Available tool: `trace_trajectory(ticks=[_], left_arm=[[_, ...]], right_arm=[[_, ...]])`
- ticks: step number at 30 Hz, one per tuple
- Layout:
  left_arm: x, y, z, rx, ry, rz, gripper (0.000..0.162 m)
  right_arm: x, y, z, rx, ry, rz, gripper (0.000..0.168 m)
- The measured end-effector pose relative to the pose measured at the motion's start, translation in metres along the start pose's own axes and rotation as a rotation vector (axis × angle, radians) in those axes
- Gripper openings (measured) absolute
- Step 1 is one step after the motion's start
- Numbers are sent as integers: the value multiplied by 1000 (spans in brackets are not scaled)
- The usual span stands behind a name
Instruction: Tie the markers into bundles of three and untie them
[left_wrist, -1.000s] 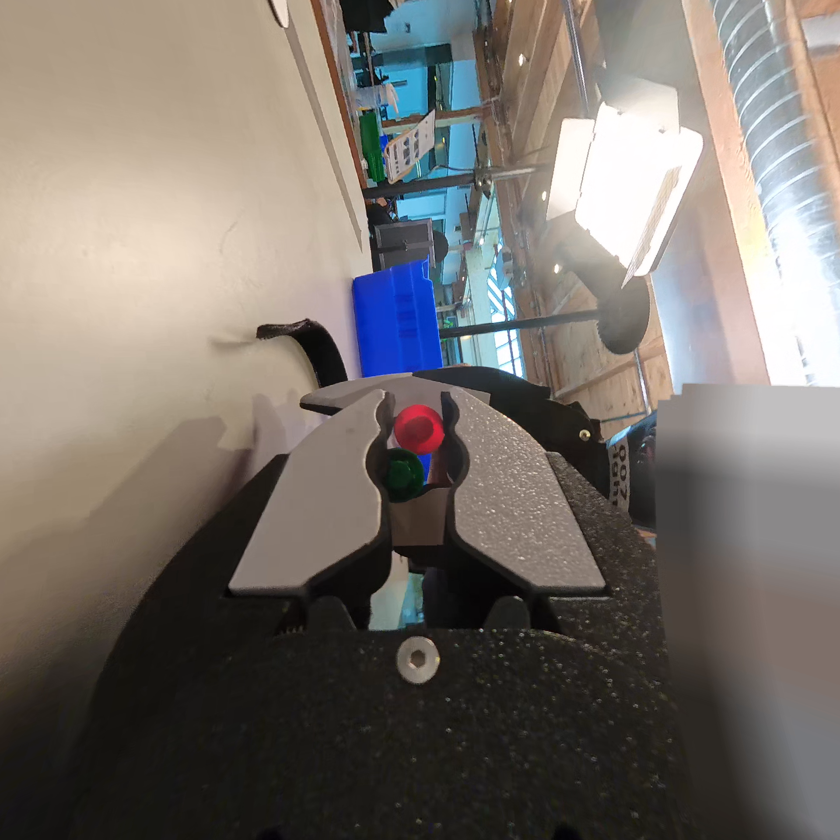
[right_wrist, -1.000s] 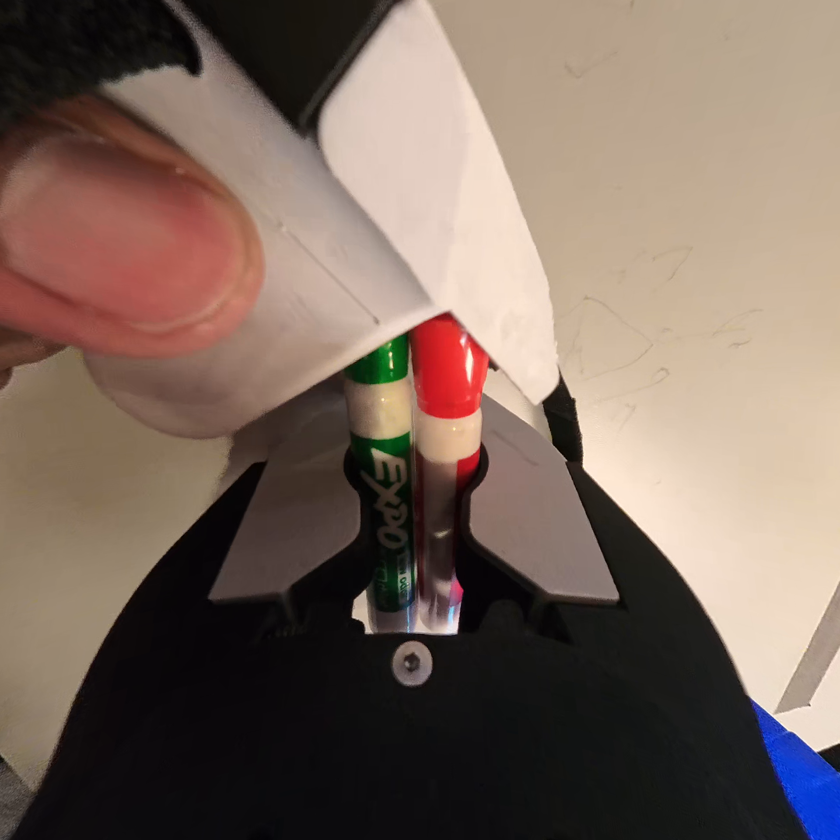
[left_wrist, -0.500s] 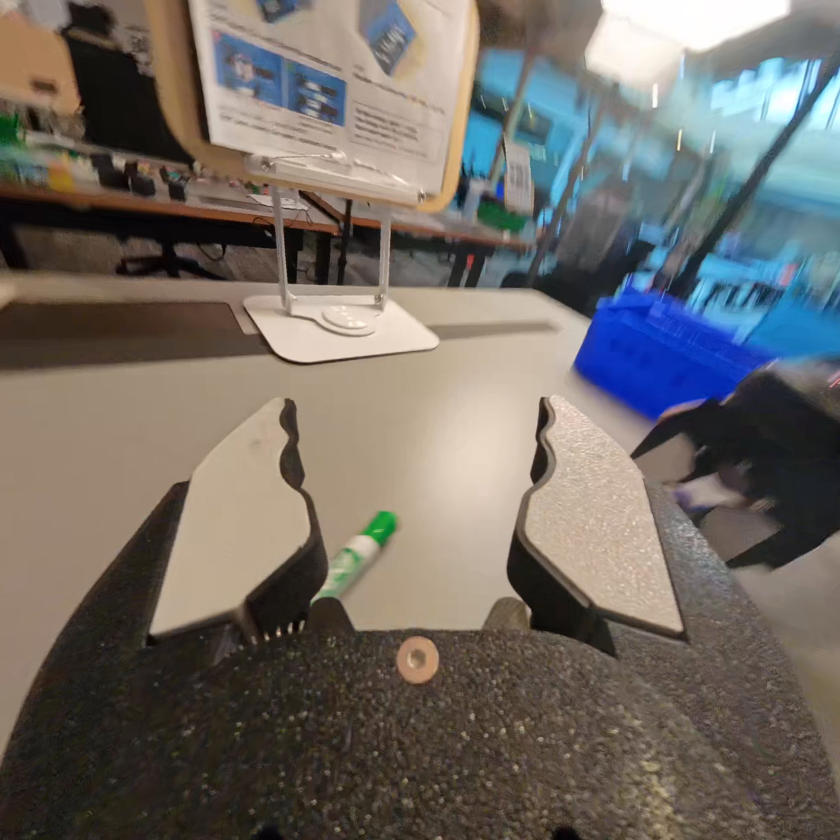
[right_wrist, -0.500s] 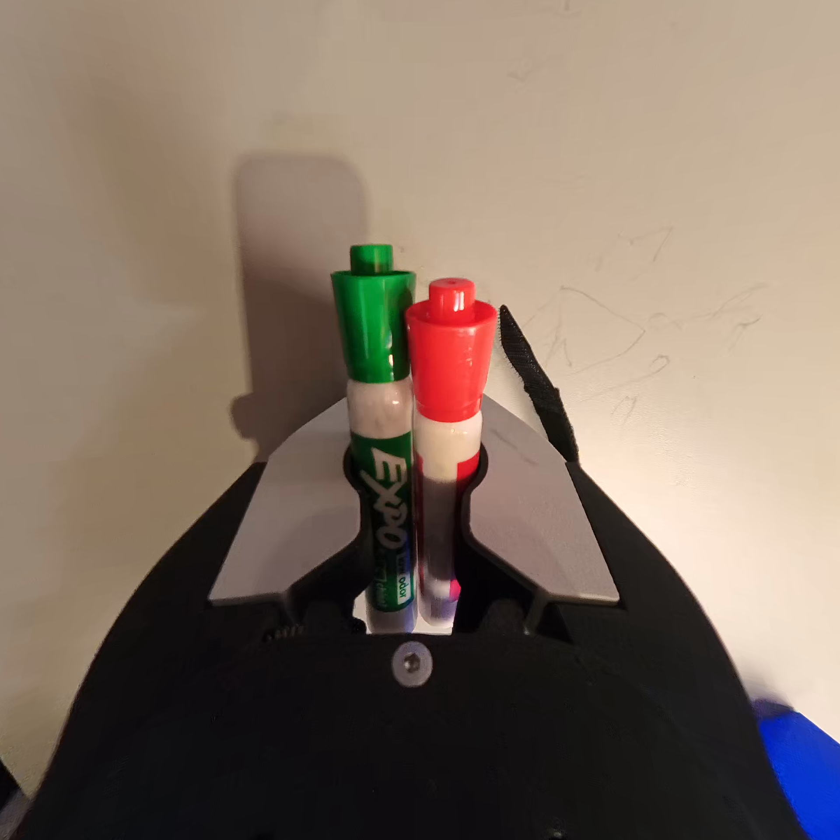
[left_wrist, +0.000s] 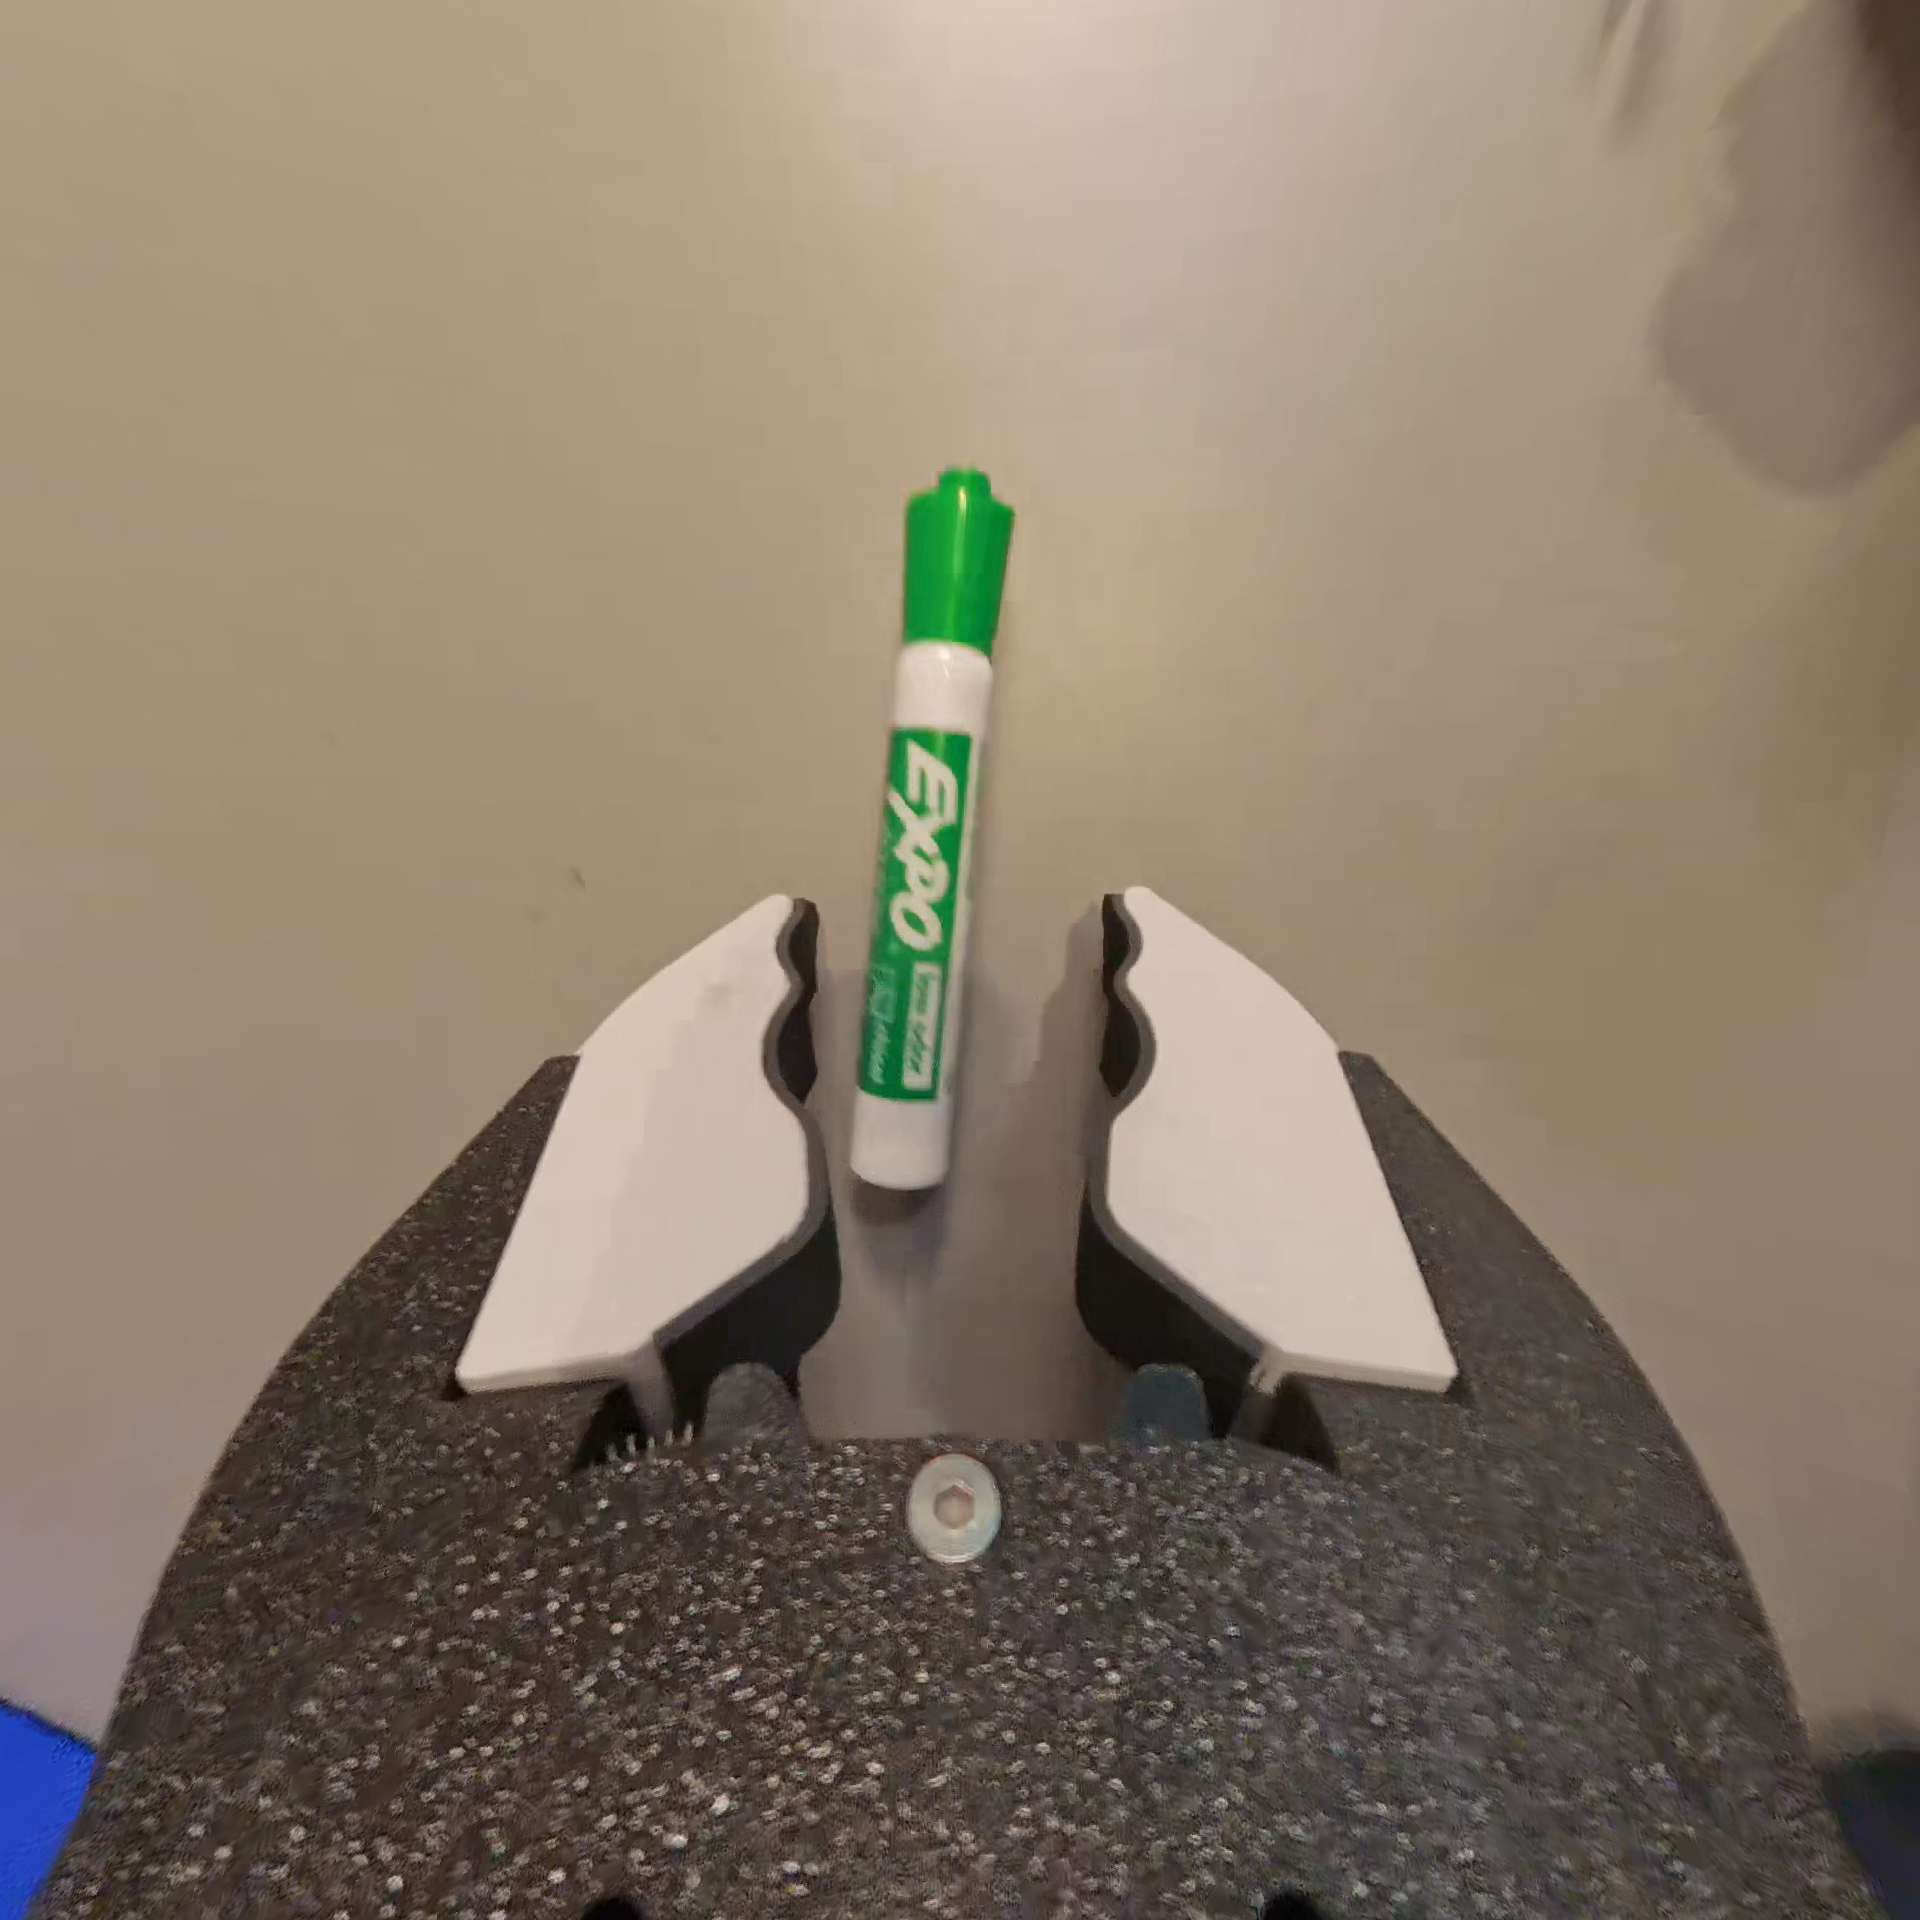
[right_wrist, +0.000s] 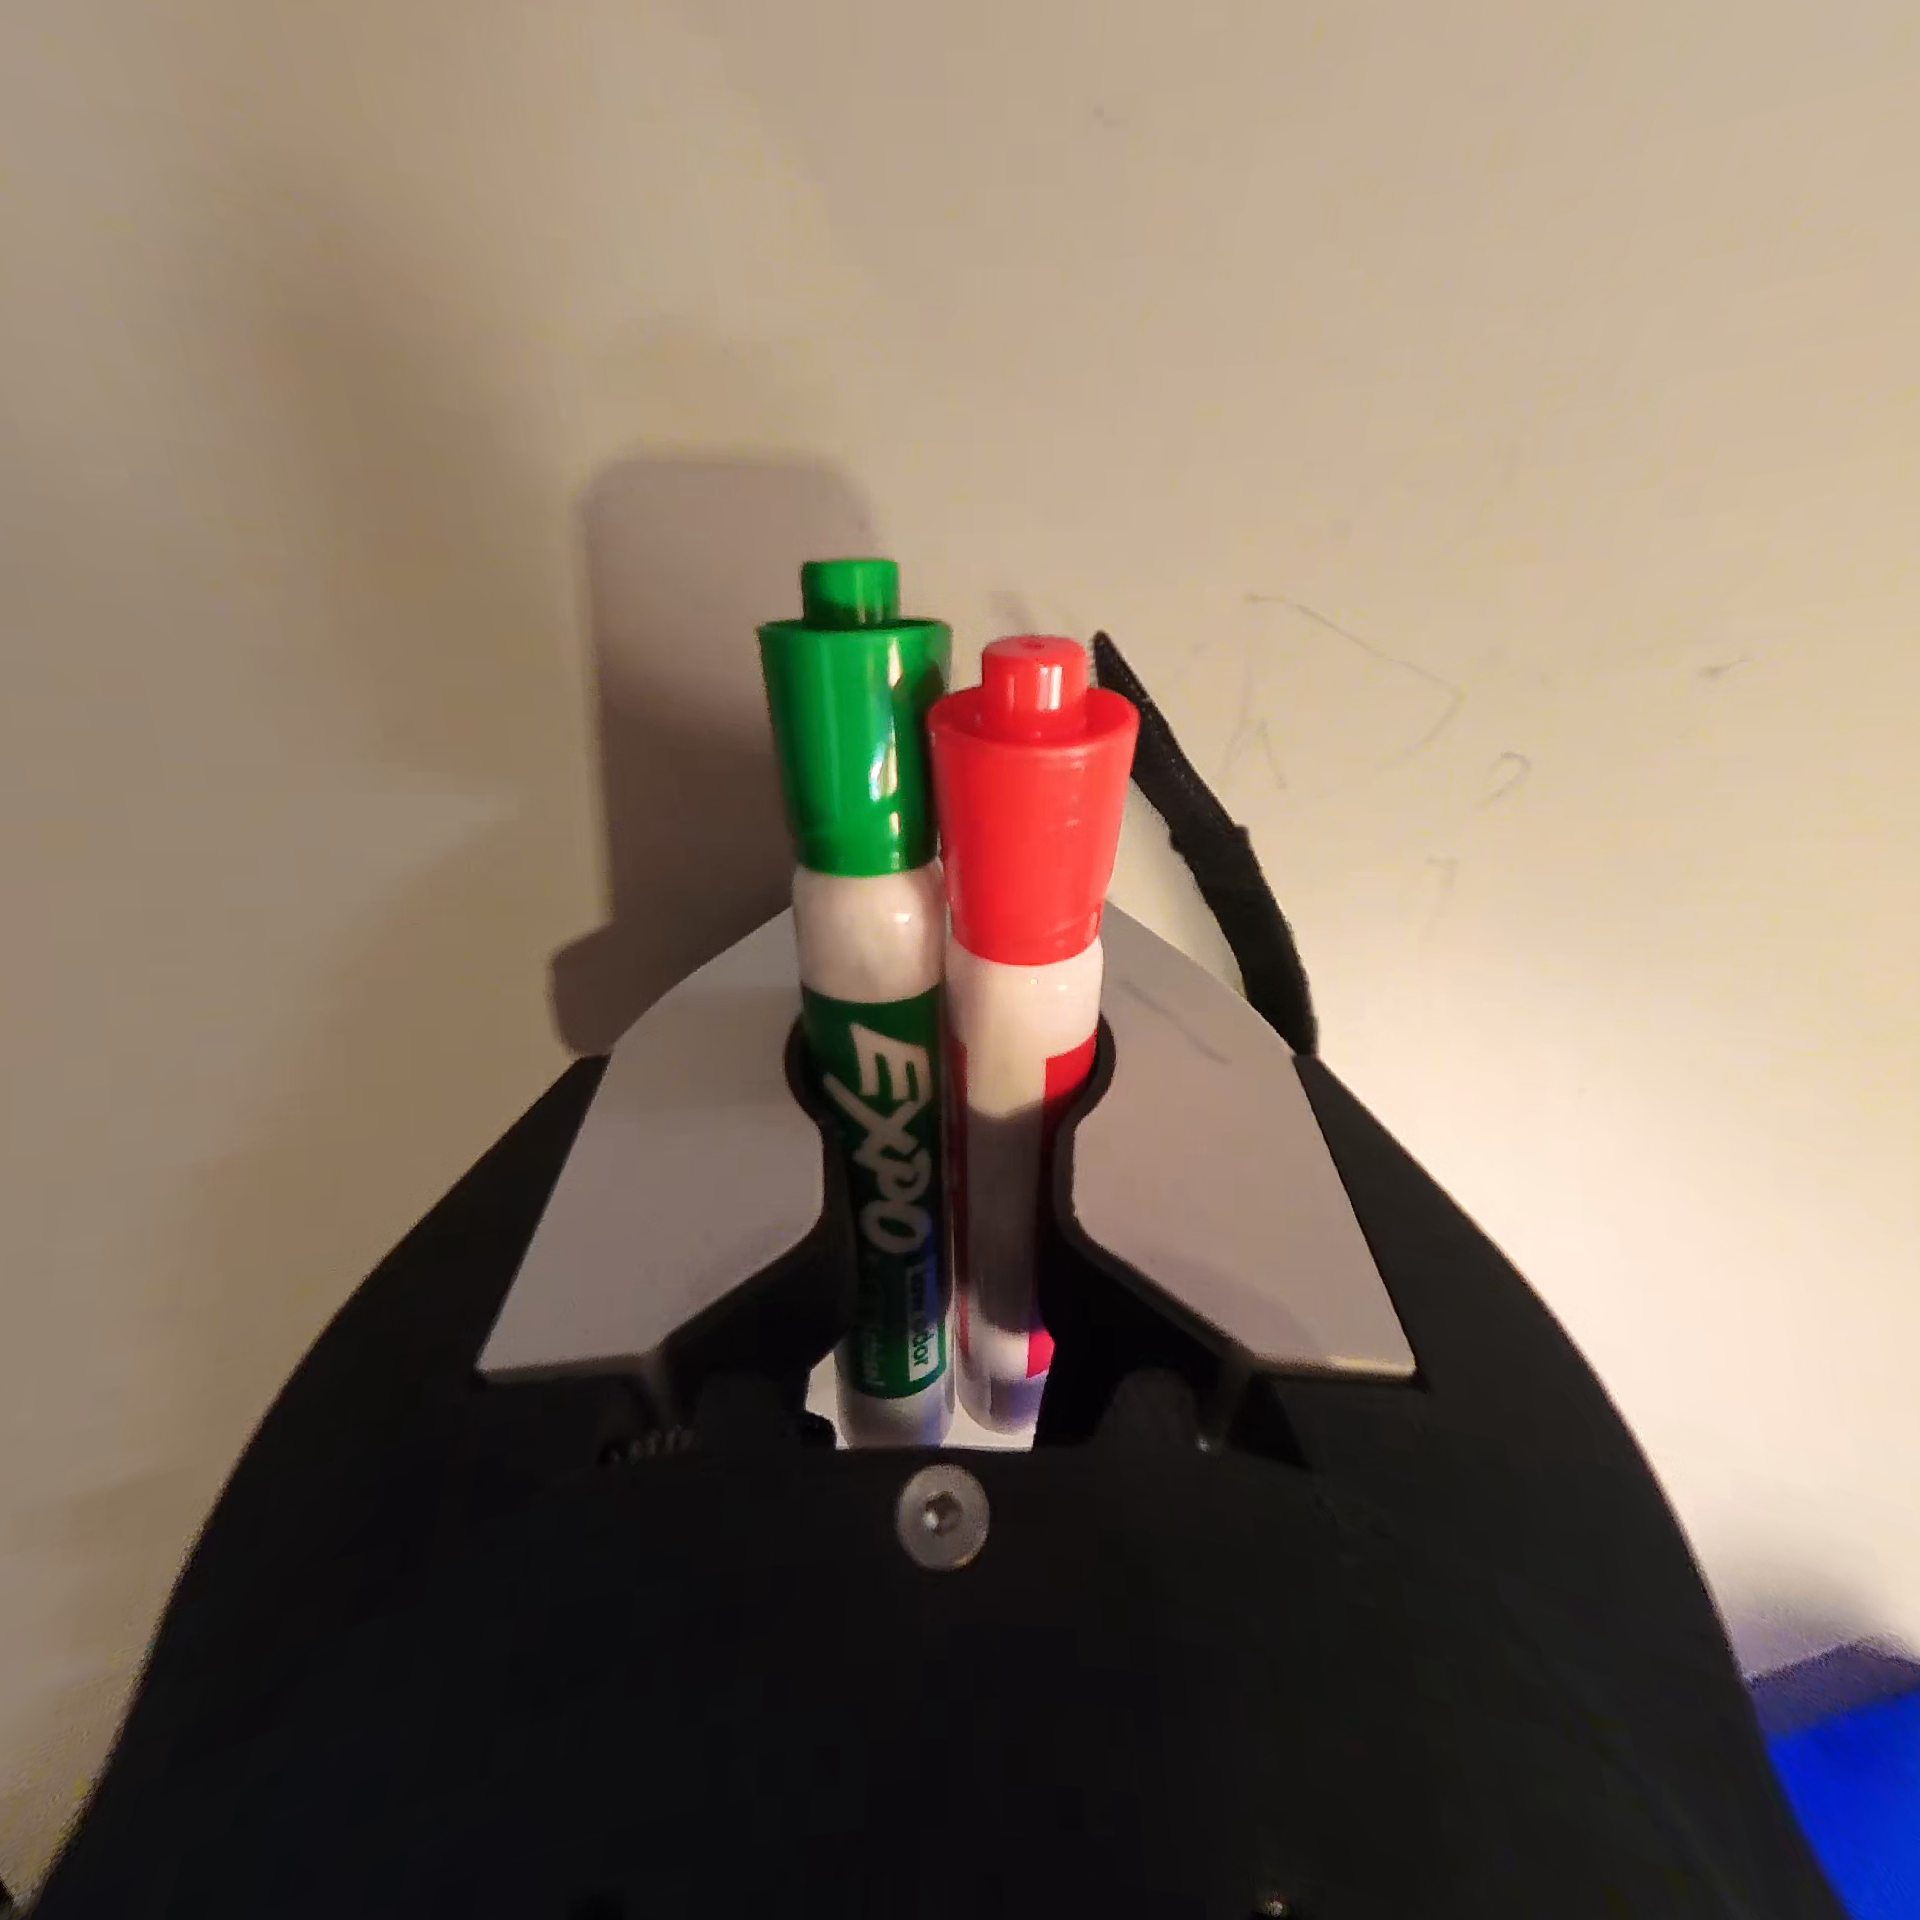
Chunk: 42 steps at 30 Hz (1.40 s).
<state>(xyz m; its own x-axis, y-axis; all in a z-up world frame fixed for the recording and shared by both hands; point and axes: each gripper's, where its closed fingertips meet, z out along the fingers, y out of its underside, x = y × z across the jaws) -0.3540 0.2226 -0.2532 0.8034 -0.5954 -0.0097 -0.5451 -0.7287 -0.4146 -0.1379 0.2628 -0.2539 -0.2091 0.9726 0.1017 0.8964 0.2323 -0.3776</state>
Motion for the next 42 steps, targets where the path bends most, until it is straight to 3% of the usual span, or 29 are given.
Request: trace_trajectory(ticks=[5, 10, 13, 17, 22, 25, 29, 32, 36, 39, 42], left_arm=[[30, 24, -7, -87, 80, -46, 48], [83, 13, -12, -45, 233, -11, 47], [106, -2, -18, 18, 284, 107, 55], [95, -28, -18, 143, 175, 422, 77], [108, -88, -4, 291, 344, 713, 73], [126, -105, 18, 177, 479, 893, 74], [123, -93, 49, -24, 567, 958, 74], [127, -95, 48, 6, 587, 940, 51], [123, -89, 46, 18, 488, 874, 42], [123, -79, 42, 34, 436, 812, 21], [129, -73, 39, 86, 417, 722, 19]], right_arm=[[5, 1, -3, 10, 8, 12, 40], [4, 2, -3, 11, 14, 8, 41], [4, 2, -4, 16, 18, 2, 41], [5, 1, -7, 34, 17, -20, 41], [9, 5, -15, 55, 20, -33, 41], [16, 11, -25, 75, 30, -10, 40], [23, 19, -32, 111, 27, 30, 40], [24, 22, -33, 114, 32, 24, 40], [21, 29, -26, 97, 9, 15, 41], [18, 35, -22, 66, -11, 7, 40], [12, 37, -19, 34, -45, 5, 40]])
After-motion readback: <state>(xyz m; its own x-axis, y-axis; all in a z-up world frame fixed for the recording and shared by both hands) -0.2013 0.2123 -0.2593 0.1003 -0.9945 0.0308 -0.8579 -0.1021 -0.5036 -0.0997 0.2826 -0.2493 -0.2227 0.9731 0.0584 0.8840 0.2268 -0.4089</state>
